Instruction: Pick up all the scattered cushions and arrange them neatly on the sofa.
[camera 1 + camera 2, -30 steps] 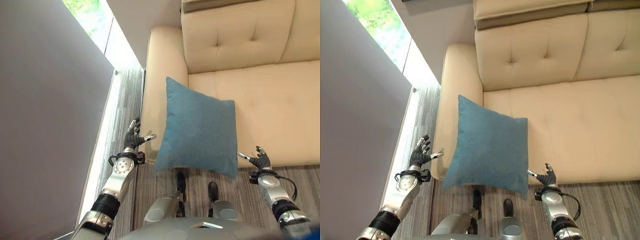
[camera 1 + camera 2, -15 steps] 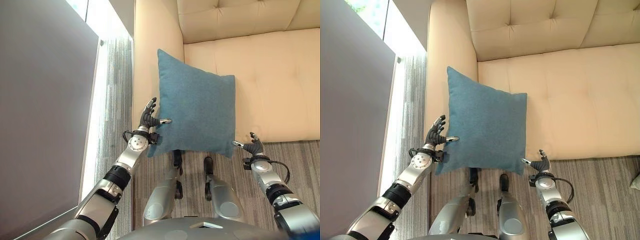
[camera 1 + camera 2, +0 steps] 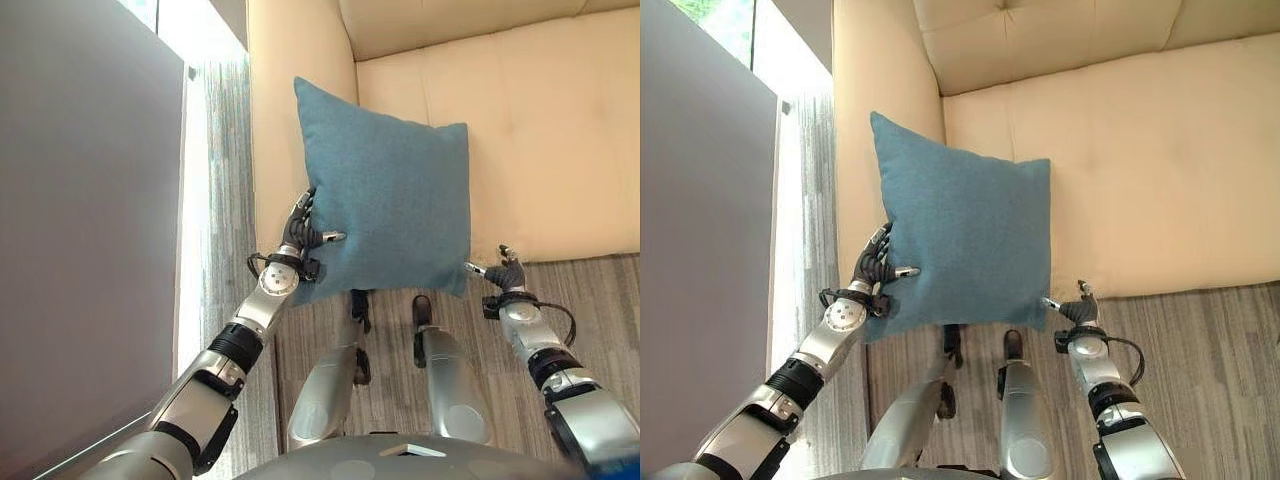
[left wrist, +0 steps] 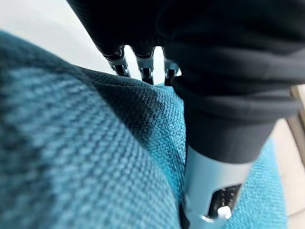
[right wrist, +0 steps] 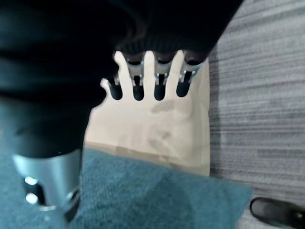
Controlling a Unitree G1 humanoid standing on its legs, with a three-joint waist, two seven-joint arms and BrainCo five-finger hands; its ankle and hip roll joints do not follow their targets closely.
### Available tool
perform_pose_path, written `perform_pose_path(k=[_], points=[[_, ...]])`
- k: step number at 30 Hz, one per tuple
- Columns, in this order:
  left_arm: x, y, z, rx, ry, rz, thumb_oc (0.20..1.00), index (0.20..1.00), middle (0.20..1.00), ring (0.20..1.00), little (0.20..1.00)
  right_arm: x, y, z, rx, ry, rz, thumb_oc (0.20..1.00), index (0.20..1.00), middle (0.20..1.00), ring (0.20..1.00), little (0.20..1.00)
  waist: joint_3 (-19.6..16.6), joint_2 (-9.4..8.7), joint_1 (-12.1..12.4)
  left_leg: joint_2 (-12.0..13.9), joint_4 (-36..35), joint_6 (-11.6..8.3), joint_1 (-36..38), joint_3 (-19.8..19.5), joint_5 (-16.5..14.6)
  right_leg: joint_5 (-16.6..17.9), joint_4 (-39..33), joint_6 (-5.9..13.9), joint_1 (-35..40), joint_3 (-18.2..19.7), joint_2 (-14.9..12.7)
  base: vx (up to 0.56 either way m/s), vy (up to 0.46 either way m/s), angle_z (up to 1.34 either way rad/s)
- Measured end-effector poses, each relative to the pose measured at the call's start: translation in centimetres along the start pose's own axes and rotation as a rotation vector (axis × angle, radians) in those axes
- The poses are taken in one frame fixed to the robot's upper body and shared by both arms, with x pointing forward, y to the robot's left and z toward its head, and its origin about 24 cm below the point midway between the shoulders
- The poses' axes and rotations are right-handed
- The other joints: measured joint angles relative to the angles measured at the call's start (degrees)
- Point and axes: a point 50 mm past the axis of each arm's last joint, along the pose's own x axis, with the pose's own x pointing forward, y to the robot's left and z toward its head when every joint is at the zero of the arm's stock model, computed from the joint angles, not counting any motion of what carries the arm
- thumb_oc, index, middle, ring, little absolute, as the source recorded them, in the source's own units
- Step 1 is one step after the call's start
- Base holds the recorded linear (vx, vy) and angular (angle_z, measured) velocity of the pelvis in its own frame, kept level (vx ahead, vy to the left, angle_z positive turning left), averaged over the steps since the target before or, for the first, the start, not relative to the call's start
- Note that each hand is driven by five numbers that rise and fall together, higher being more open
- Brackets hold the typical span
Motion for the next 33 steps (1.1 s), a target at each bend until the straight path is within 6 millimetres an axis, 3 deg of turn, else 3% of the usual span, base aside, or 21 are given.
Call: perform_pose_path(k=[5,9,14,24,29,33], points=[[0.4,0.1,0.7,-0.008,-0.033,0.006,1.0,1.0,1.0,1.0,1.0,0.8,0.0,2.8,0.048,-0.074,0.003,1.0,1.0,1.0,1.0,1.0,1.7,1.34,0.7,-0.1,0.3,0.27,-2.7,1.1,0.1,0.0,1.6,-0.23,-3.8,0.8,-0.2,-0.02,-0.012,-0.08],[0.6,0.2,1.1,-0.007,-0.049,0.004,1.0,1.0,1.0,1.0,1.0,1.1,0.0,3.9,0.061,-0.099,0.005,1.0,1.0,1.0,1.0,1.0,2.0,1.25,1.4,-0.3,0.3,1.28,-3.9,1.1,1.0,-0.1,1.9,-0.08,-5.1,0.7,-0.3,-0.01,-0.007,0.01],[0.8,1.2,3.2,-0.021,-0.133,0.022,1.0,1.0,1.0,1.0,1.0,1.5,0.3,6.2,0.085,-0.167,0.017,1.0,1.0,1.0,1.0,1.0,2.4,0.56,1.4,-0.4,0.3,0.79,-7.5,1.0,1.1,-0.4,3.6,0.32,-9.3,0.5,-0.6,-0.01,-0.013,0.02],[0.9,0.4,3.5,-0.09,-0.146,0.045,1.0,1.0,1.0,1.0,1.0,0.9,2.8,6.3,0.202,-0.137,0.08,1.0,1.0,1.0,1.0,1.0,2.1,-0.73,1.6,-0.3,0.5,1.39,-7.6,0.3,1.4,0.1,2.6,-0.24,-8.4,-0.4,-0.5,0.0,-0.005,0.03],[1.0,0.2,3.8,-0.133,-0.146,0.067,1.0,1.0,1.0,1.0,1.0,-0.2,6.1,6.5,0.304,-0.122,0.163,1.0,1.0,1.0,1.0,1.0,1.7,-1.42,1.6,-0.3,0.7,1.67,-7.6,-0.5,2.0,0.1,2.9,-0.22,-8.2,-1.0,-0.5,-0.01,0.011,0.05],[1.5,0.2,4.6,-0.159,-0.16,0.076,1.0,1.0,1.0,1.0,1.0,-0.3,6.3,6.7,0.361,-0.117,0.163,1.0,1.0,1.0,1.0,1.0,1.7,-1.43,2.8,-0.1,1.0,0.27,-7.8,-0.5,-0.8,1.1,1.6,-1.37,-7.9,-1.2,-0.5,0.0,0.001,0.02]])
